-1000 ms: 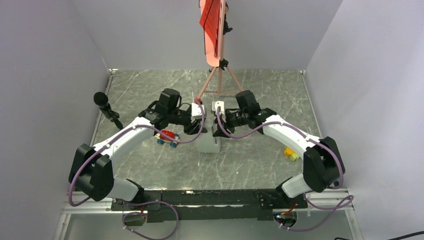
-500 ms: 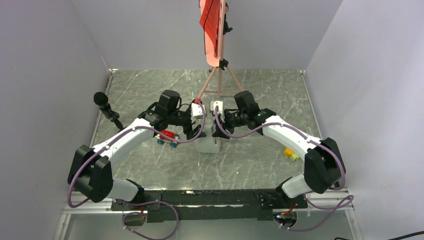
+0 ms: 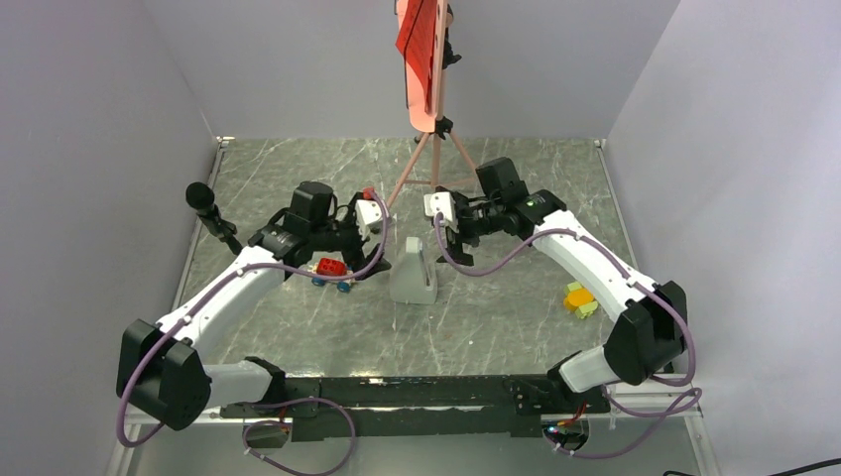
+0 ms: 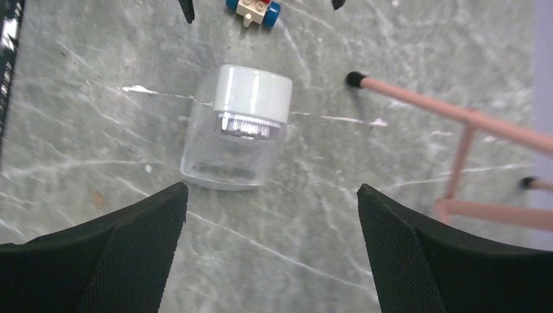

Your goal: Pack up the instrument practice props

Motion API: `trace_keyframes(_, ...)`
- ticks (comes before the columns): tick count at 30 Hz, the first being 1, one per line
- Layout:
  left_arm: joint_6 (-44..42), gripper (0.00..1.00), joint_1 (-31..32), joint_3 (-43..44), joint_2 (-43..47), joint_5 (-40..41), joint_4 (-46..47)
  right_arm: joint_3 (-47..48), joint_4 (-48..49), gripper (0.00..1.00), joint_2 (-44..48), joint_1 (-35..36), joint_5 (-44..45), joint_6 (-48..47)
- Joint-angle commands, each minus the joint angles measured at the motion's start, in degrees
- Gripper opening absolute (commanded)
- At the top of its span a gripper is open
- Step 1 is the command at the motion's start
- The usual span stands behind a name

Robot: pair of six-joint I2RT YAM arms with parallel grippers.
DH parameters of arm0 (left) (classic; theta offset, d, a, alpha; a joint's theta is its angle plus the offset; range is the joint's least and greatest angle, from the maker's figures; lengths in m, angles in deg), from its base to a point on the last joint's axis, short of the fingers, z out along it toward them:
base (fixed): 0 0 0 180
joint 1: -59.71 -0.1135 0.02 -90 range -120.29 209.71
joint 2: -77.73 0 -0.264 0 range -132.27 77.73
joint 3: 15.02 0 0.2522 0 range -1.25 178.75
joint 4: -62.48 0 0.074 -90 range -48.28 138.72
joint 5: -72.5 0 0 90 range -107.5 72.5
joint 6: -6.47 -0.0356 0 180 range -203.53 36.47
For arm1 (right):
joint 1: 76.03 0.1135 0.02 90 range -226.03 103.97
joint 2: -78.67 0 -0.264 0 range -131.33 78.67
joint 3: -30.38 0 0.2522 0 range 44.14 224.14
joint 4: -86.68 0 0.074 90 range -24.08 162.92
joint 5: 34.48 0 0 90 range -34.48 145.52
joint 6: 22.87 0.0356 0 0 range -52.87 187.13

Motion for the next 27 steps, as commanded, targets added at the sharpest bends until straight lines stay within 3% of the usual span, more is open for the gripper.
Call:
trace_keyframes(1,8.31,0.99,-1.03,-2.17,2.41,-0.25,0.82,8.52,-11.48,1.0,-1.93,0.53,-0.91,-24.49)
trace_keyframes(11,20.7,0.99,-3.45,-8.26,4.12,1.46,8.94,20.32,-28.51,0.95,-10.18,6.9,3.84,-51.37)
trace_keyframes(19,21.44,0.99,-5.21,-12.14,9.26,3.5,9.67,26.09,-34.08,0.93,-15.39,10.34,6.69,-62.01)
trace_keyframes(27,22.57,0.99,-7.62,-14.72,14.08,3.81,9.1,39.83,-47.87,0.7,-25.47,12.9,11.48,-67.84)
